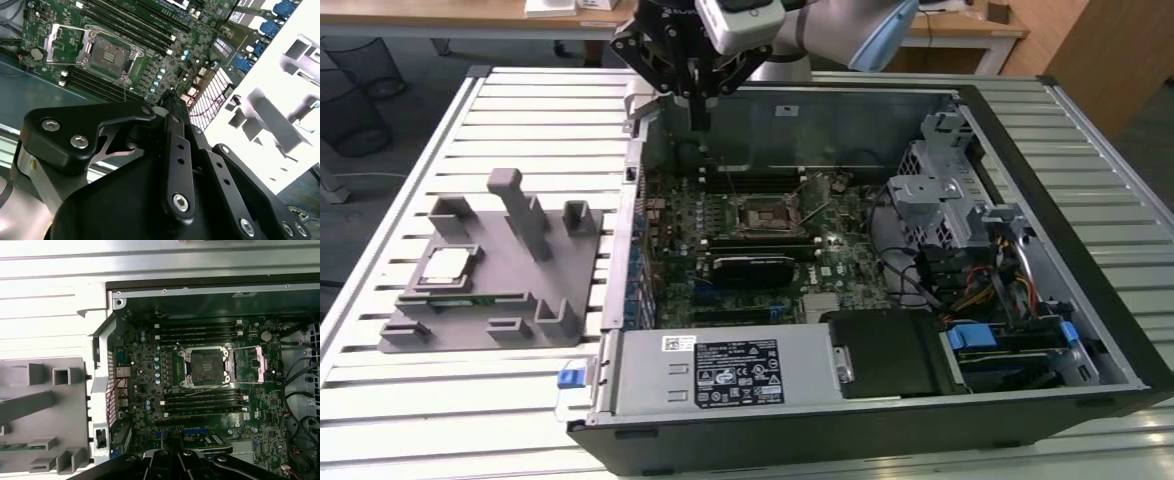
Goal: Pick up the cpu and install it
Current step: 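Reach for the cpu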
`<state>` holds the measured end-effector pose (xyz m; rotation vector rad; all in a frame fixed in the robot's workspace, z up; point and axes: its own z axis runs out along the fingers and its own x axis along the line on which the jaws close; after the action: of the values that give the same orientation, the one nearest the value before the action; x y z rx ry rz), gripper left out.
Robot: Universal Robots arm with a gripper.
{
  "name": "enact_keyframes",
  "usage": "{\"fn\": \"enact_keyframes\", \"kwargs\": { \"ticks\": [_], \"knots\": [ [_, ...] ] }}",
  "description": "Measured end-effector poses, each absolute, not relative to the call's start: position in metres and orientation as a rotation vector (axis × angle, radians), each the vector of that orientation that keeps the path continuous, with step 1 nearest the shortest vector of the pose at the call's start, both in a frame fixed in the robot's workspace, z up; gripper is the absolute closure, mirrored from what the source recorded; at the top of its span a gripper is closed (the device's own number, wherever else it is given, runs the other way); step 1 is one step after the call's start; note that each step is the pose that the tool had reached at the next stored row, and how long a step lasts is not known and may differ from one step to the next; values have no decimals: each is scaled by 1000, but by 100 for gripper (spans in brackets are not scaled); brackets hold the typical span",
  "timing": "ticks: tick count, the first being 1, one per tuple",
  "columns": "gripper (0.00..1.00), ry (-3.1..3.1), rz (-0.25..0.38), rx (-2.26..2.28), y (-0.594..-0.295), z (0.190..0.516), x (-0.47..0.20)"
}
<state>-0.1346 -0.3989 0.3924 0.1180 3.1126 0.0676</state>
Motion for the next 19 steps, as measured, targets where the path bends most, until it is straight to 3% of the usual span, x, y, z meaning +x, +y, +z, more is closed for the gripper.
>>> {"fn": "enact_keyframes", "kwargs": {
  "ticks": [19],
  "knots": [
    [89, 3113, 68, 118, -399, 391, -144]
  ]
}}
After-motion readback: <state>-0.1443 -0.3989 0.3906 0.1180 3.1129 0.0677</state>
